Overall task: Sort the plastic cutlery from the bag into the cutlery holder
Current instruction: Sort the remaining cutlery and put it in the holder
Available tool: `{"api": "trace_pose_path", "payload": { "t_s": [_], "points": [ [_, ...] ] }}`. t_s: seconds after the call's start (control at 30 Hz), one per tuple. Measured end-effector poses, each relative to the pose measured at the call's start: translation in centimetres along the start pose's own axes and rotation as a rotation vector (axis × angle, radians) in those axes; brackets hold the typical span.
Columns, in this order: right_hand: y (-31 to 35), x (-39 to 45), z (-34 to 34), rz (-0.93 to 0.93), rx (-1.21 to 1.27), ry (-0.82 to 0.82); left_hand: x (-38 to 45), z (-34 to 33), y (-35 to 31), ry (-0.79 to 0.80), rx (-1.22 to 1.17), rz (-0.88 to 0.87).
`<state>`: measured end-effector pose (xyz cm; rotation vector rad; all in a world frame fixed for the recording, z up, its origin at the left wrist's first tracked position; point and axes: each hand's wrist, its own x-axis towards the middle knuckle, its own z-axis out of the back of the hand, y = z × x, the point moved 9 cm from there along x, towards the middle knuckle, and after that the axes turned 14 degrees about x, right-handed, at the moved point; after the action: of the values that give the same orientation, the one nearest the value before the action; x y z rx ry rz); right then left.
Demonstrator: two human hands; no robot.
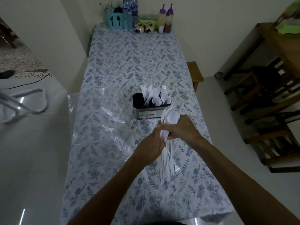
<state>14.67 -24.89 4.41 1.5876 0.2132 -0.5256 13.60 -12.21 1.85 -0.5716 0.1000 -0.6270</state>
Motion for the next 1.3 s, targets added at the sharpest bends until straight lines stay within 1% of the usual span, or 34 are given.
{"api": "trace_pose_path", "payload": {
  "t_s": [0.1,0.2,0.23,0.37,0.5,0.57,0.67,0.73,0.87,0.93,1.0,1.13,1.23,1.3],
  "points": [
    [0.1,0.6,-0.5,-0.013,-0.030,0.015,0.1,0.3,0.1,-0.015,-0.080,-0.057],
    [1.6,1.9,-0.8,0.024,-0.114,0.014,1.4,0.4,0.4,0.072,-0.196,-0.057],
    [2.5,2.8,-0.8,0.052,-0.156,0.000,2.2,0.7,0.8,0.092,-0.192,-0.045],
    [7.1,7.0,-1.4,0.198,-0.329,-0.072,7.9,4.0,3.6,0.060,-0.041,-0.001],
    [9.7,11.1,-1.9,0.173,-0.320,-0.097,13.3,6.3,6.5,0.072,-0.034,0.043],
    [10.3,12.9,-1.5,0.190,-0.394,-0.131,15.0,6.2,7.3,0.104,-0.057,0.052],
    [10.1,14.3,-0.9,0.210,-0.506,-0.137,16.5,4.7,8.1,0.233,-0.066,0.025],
    [9.5,14.9,-0.4,0.210,-0.490,-0.127,16.9,4.6,8.2,0.287,-0.096,-0.022],
    [9.1,15.4,-0.1,0.280,-0.467,-0.162,17.3,5.6,8.2,0.300,-0.211,-0.096],
    [8.8,15.7,-0.3,0.306,-0.455,-0.170,17.5,6.1,8.4,0.272,-0.242,-0.092],
    [9.0,16.0,-0.4,0.341,-0.459,-0.191,17.8,6.3,8.7,0.209,-0.241,-0.065],
    [9.3,15.3,-0.9,0.451,-0.489,-0.246,16.9,5.6,10.0,0.045,-0.322,0.139],
    [9.0,13.9,-1.2,0.568,-0.511,-0.266,15.8,5.2,10.0,-0.101,-0.266,0.136],
    [8.5,13.3,-1.0,0.606,-0.492,-0.281,15.1,5.0,9.6,-0.183,-0.193,0.116]
  ]
}}
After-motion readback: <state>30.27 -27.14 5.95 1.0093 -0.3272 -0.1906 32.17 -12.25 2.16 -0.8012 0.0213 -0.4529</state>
